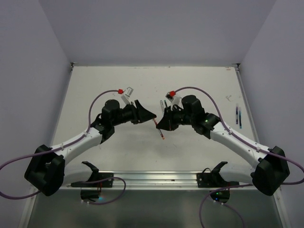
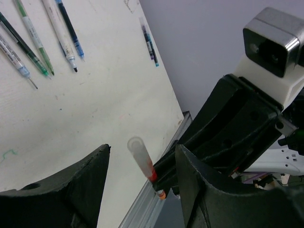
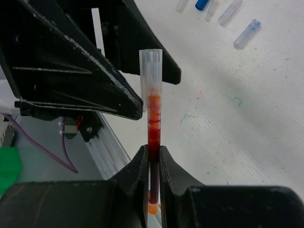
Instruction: Open the pen caps
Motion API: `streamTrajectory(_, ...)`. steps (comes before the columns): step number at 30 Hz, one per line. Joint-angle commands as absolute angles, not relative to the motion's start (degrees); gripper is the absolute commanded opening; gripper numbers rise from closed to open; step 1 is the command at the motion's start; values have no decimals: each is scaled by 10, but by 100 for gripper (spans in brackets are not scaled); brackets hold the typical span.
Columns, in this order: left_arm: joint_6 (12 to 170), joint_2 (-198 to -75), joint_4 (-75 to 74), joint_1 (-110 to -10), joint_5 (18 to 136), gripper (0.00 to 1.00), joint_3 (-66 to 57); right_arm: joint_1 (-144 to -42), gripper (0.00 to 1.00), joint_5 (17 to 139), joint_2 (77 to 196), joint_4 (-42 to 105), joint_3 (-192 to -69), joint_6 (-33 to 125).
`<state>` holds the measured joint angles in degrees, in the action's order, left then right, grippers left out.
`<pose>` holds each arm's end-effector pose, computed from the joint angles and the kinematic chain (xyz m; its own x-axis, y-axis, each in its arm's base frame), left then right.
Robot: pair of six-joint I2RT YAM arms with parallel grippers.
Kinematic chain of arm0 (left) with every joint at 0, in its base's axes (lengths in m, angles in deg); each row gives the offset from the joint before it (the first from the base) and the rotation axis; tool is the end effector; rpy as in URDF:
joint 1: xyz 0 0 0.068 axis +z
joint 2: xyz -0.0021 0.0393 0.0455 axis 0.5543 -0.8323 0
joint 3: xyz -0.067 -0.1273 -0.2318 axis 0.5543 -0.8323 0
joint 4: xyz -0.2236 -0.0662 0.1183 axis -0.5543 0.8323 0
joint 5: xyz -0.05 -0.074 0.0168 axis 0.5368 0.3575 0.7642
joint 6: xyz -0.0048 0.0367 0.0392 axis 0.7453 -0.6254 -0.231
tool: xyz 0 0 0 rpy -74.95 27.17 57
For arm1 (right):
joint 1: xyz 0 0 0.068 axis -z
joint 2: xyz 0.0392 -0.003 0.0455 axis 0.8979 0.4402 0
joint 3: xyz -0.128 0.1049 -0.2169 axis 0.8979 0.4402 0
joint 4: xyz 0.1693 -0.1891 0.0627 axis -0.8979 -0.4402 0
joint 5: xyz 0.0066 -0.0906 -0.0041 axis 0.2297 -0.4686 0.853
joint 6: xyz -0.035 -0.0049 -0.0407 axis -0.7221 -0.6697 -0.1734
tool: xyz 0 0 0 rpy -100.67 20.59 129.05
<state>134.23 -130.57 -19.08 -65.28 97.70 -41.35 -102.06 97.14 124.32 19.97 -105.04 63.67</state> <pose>0.2174 -0.1539 0.2507 -0.8098 -0.3399 -0.4782 0.3427 0.3876 -0.8558 0.2008 0.1781 0.2845 -0.7213 -0.0937 -0.6863 -0.6101 0.5552 0.5653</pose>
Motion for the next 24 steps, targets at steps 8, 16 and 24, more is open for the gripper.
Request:
streamTrajectory(8,1338,-1315,-209,-651,985,56,-380,-1055,0,926,1259,224,-1062,642)
streamTrajectory(16,1341,-1309,-208,-650,985,52,-388,-1057,0,887,1253,243,-1057,654)
streamTrajectory(24,1347,-1313,-215,-650,985,40,-385,-1062,0,884,1256,251,-1054,662)
